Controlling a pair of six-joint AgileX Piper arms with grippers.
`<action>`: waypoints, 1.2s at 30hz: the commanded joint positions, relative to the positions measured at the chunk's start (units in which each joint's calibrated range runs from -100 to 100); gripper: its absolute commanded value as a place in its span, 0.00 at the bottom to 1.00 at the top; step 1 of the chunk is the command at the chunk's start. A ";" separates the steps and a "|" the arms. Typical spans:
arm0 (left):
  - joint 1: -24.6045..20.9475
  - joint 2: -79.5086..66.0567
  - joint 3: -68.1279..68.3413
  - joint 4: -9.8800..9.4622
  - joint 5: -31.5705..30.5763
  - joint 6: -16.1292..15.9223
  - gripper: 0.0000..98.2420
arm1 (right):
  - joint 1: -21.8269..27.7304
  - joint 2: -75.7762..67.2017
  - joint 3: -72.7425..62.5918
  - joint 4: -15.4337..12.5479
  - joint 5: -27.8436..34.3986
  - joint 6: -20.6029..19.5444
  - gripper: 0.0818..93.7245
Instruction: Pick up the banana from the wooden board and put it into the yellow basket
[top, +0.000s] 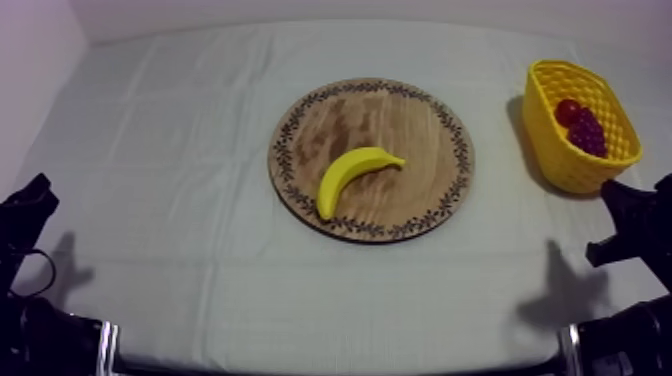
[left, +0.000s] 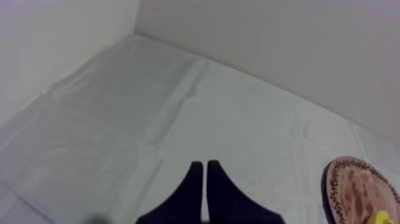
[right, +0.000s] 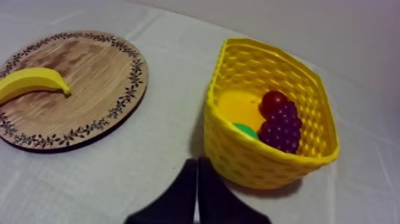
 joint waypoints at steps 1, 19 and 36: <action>0.01 0.00 0.03 0.03 0.04 -0.01 0.00 | 0.04 -0.04 0.05 -0.08 0.03 -0.10 0.00; 0.01 0.00 0.03 0.03 0.04 -0.01 0.00 | -12.44 -0.01 0.05 -0.03 0.03 -0.15 0.00; 0.01 0.00 0.03 0.03 0.04 -0.01 0.00 | -25.15 3.62 -3.31 3.40 0.29 -7.15 0.00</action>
